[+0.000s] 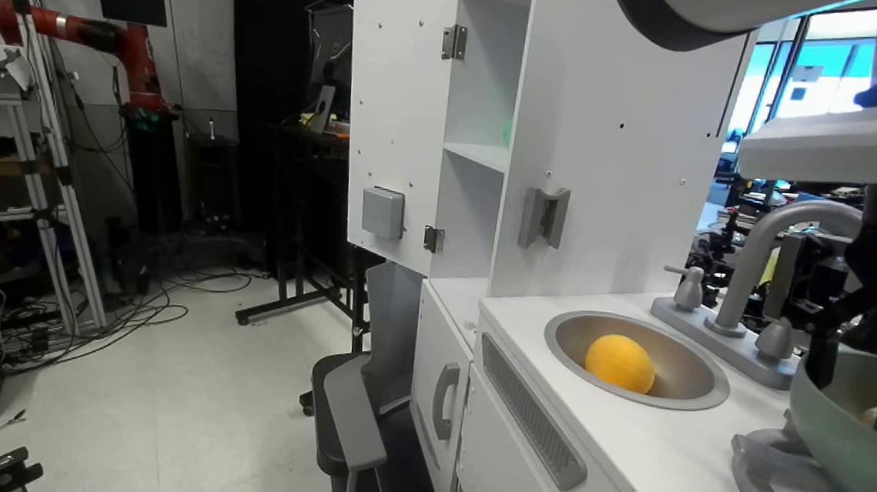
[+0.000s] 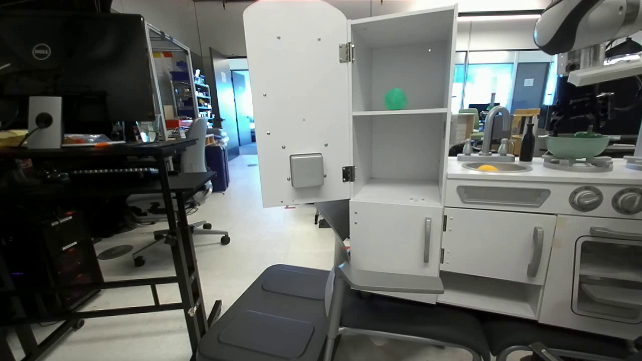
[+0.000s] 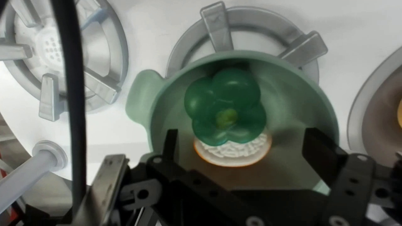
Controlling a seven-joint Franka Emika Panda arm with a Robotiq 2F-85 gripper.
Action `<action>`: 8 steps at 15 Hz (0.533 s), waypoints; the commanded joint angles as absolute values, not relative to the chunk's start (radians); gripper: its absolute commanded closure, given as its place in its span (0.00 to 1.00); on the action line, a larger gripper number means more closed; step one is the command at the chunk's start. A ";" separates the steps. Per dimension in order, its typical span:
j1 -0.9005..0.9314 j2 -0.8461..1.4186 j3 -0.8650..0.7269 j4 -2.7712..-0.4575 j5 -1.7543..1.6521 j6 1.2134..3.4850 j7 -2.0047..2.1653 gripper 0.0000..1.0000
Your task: Open the door of the top cabinet then put the green plushie and the green pepper in the top compartment of the open cabinet
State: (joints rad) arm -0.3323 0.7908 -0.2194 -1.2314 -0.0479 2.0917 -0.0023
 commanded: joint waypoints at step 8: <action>-0.368 0.797 -0.181 -1.197 -0.026 2.014 -0.108 0.00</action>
